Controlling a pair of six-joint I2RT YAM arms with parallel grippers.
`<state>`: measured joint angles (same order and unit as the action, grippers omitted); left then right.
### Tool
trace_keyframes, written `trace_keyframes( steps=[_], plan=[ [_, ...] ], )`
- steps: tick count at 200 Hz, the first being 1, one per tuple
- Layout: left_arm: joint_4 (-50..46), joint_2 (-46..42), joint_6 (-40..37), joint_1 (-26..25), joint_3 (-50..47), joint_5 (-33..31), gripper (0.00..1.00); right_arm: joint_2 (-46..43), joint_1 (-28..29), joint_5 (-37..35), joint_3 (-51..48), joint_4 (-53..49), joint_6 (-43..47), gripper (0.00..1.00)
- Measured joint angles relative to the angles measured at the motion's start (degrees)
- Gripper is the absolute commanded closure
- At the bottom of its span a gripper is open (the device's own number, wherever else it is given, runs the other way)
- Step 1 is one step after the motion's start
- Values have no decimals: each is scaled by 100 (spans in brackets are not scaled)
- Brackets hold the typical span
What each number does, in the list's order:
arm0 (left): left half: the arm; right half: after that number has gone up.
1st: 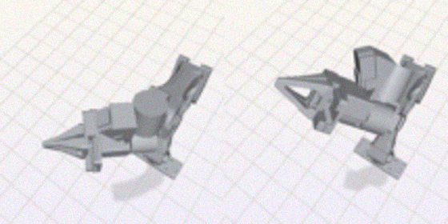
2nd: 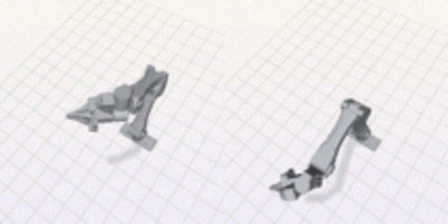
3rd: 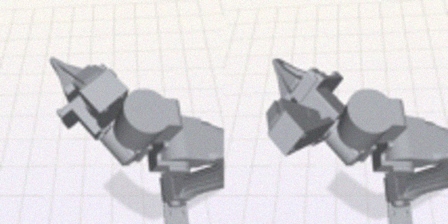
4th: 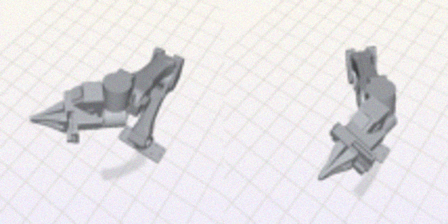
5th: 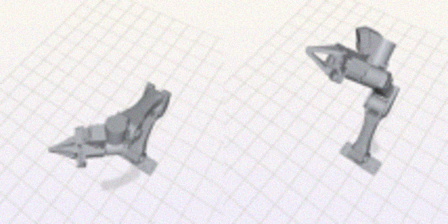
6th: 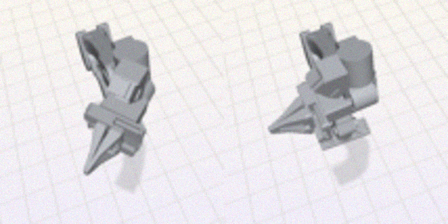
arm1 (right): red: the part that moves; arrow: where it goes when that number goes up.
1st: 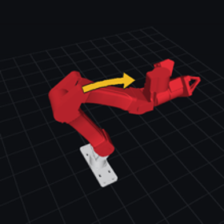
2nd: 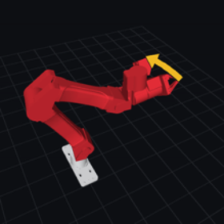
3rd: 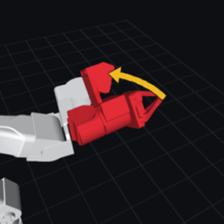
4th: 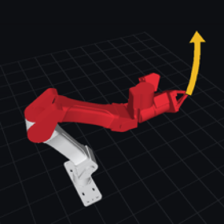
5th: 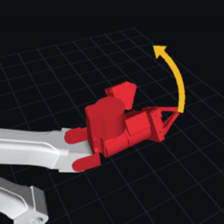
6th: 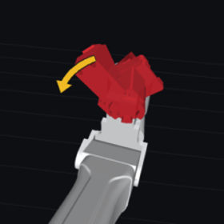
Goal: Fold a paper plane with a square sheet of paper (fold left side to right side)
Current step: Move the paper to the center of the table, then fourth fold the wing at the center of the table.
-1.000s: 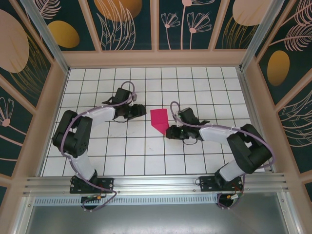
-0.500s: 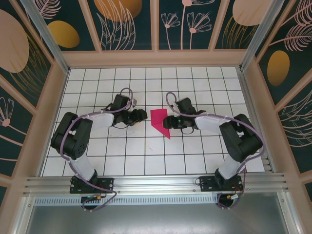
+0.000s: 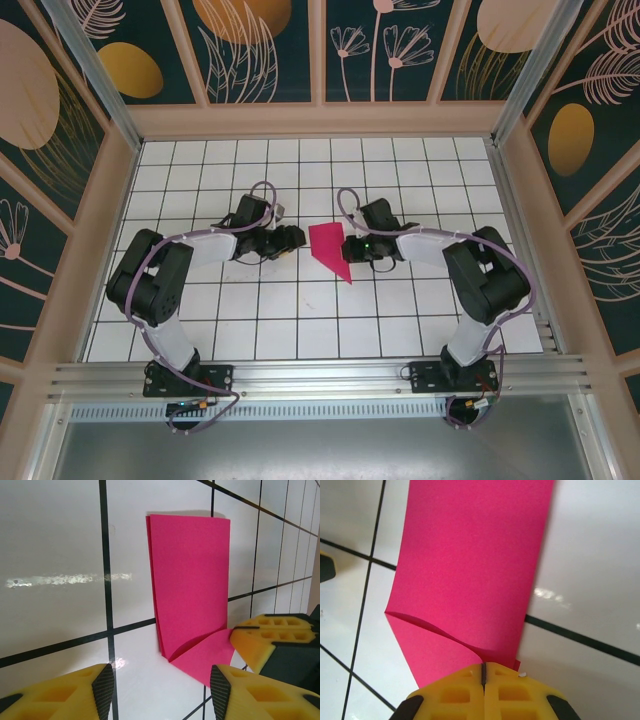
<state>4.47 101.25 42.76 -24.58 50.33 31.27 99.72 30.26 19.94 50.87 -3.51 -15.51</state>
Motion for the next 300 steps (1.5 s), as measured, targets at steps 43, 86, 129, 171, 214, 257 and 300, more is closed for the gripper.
trace_keyframes(
  steps=[43, 86, 129, 171, 214, 257, 300],
  plan=[
    [9, 90, 66, -177, 4, 2, 43, -4, -210, 4, -33, 11, 0, 100],
    [92, 302, 190, -400, 151, 35, 44, -9, -247, 109, -144, 24, 0, 100],
    [245, 476, 299, -579, 319, 68, 44, -15, -374, 245, -273, 114, -11, 100],
    [267, 501, 372, -632, 343, 92, 43, -118, -660, 719, -627, 455, -142, 100],
    [297, 544, 431, -673, 374, 116, 44, -120, -925, 1366, -892, 855, -291, 100],
    [304, 542, 479, -706, 380, 129, 46, -120, -1054, 1891, -994, 1117, -328, 100],
    [306, 542, 557, -715, 380, 131, 44, -190, -1147, 2173, -1034, 1176, -328, 100]
  ],
)
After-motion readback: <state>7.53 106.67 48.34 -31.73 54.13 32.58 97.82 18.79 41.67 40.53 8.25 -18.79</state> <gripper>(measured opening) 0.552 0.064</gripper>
